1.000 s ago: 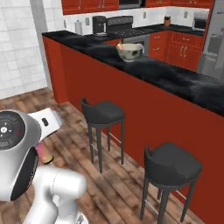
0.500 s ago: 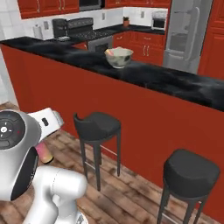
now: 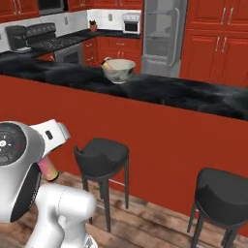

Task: Open the fridge, grab two sodas, and place both sodas inside the bowl with ice on the dining counter.

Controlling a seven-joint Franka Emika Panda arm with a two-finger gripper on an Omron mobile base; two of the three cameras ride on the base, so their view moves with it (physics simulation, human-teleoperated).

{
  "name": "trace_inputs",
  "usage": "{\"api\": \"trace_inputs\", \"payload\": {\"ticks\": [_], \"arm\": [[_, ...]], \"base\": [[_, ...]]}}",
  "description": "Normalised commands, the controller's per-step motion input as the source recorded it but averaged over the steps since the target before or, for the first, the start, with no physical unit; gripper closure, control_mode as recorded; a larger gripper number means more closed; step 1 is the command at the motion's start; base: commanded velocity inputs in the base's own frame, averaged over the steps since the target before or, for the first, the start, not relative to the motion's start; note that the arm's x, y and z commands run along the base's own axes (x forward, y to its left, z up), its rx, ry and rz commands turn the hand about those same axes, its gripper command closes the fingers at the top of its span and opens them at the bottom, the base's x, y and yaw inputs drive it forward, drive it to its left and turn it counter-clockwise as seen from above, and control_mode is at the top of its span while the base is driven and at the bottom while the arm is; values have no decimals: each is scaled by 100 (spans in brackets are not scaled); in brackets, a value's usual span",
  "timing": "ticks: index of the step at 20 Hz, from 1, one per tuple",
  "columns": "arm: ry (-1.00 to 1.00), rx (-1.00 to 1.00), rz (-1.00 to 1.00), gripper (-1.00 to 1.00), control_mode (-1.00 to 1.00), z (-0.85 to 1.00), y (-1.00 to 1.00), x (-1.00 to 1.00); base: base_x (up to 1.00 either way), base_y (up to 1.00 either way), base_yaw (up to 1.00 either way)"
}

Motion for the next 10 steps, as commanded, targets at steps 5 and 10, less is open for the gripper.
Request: {"api": "trace_inputs", "payload": {"ticks": [5,10], "arm": [[0,0,0,100,100,0,0,0],[0,0,0,100,100,0,0,0]], "base": [[78,51,-45],[74,47,-42]]}}
